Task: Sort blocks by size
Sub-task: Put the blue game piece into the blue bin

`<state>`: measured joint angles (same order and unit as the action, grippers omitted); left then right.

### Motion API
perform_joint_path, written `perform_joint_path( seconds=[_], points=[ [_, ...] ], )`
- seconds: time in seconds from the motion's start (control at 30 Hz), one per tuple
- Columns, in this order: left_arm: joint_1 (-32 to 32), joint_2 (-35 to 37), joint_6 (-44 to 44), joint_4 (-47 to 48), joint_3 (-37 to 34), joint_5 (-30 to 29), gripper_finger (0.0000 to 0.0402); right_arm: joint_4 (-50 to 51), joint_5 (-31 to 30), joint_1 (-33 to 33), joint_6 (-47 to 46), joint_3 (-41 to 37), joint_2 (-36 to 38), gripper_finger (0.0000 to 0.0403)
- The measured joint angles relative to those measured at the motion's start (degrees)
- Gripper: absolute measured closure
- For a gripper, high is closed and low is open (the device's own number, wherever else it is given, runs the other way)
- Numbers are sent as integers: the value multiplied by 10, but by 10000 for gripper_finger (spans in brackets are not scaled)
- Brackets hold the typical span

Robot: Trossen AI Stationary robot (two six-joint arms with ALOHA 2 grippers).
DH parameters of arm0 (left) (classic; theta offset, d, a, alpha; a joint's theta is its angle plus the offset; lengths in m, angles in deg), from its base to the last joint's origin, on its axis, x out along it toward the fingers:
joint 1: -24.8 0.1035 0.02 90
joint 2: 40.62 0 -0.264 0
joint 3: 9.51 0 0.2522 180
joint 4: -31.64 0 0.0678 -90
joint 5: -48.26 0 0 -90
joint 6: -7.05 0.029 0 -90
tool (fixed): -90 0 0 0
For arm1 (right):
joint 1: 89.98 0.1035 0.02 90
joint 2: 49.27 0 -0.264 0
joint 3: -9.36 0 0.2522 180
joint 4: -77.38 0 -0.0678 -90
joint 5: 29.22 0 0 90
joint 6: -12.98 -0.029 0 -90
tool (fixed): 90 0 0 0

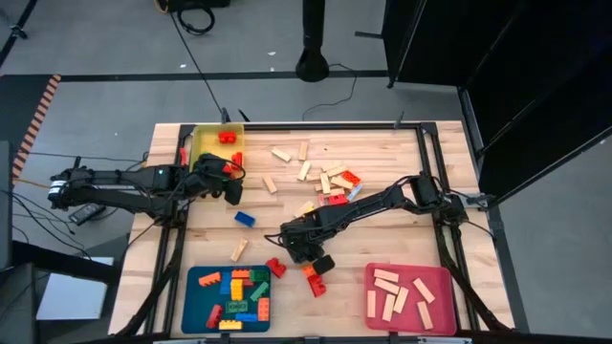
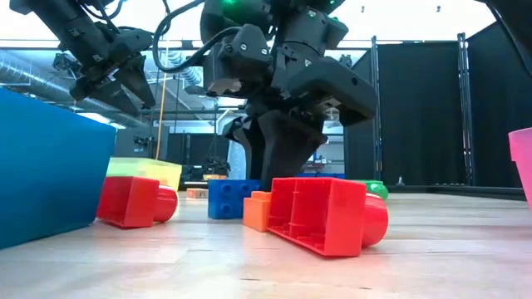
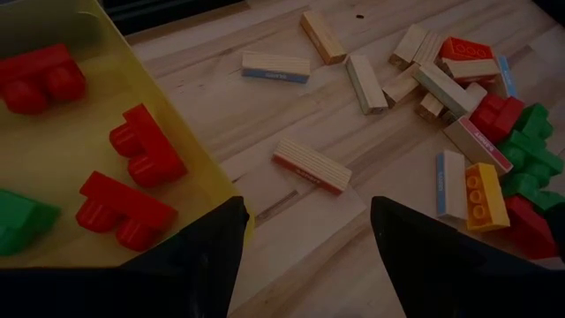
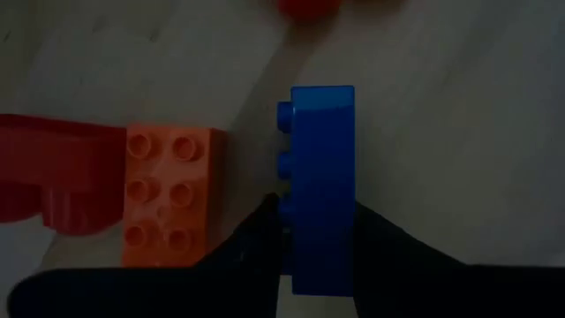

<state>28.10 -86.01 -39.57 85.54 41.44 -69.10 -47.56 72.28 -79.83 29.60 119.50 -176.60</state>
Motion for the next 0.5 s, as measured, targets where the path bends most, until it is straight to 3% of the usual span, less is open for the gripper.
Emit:
perform_joint_path(
  seconds=[0.27,0.5],
  points=[
    [0,0,-1,0,0,0,149,7,-40,-1,0,87,-1,301],
    [0,0,-1,0,0,0,149,-158,-11,2,31,141,0,301]
  ],
)
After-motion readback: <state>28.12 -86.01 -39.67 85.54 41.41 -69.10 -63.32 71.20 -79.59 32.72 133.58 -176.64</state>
